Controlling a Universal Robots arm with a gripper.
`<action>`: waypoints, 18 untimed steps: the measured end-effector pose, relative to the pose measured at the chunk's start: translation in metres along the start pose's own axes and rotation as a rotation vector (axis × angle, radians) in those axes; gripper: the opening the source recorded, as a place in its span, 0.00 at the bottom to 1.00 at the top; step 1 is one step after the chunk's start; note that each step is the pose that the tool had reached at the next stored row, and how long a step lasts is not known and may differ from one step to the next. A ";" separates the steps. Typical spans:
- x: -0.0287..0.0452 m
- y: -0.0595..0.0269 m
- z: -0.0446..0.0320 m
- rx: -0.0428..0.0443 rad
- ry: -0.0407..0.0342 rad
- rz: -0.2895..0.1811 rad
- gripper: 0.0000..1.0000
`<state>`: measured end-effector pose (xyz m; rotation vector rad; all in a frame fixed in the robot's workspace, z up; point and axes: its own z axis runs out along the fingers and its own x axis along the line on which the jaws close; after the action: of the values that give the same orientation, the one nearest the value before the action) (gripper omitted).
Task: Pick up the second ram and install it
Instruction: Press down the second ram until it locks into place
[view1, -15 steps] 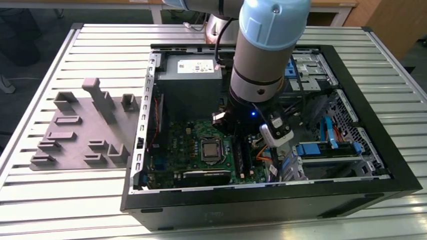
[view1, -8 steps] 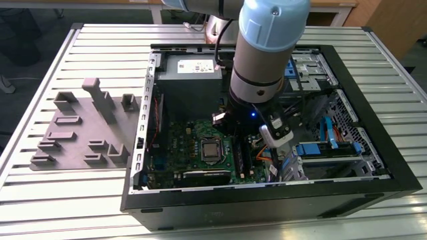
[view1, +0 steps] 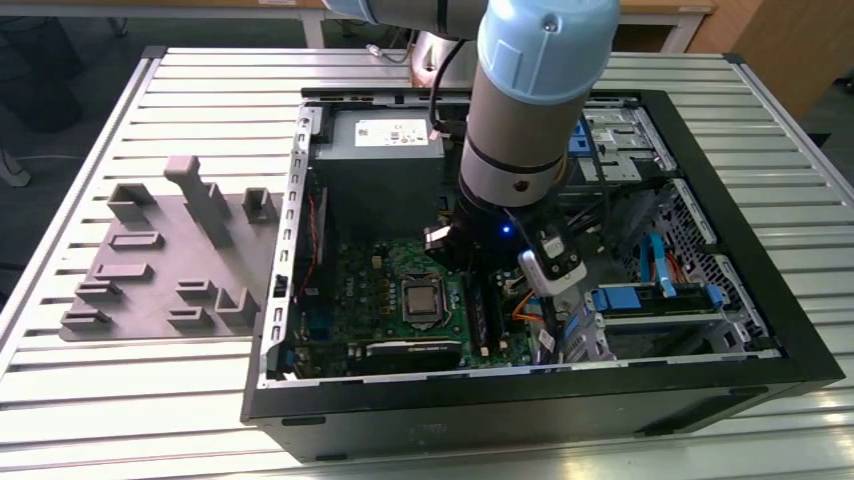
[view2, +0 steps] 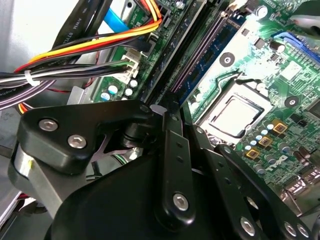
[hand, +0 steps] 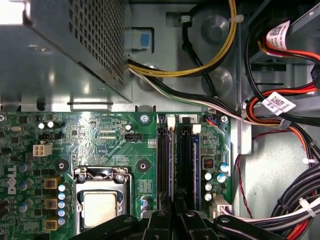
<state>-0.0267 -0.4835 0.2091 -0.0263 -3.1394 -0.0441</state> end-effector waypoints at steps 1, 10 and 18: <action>0.0000 0.0000 -0.0003 0.0012 0.0001 -0.001 0.14; 0.0000 0.0001 0.0009 0.0037 0.0001 -0.005 0.14; 0.0000 -0.0001 0.0037 0.0037 0.0005 -0.005 0.14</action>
<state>-0.0267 -0.4834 0.2054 -0.0177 -3.1391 -0.0383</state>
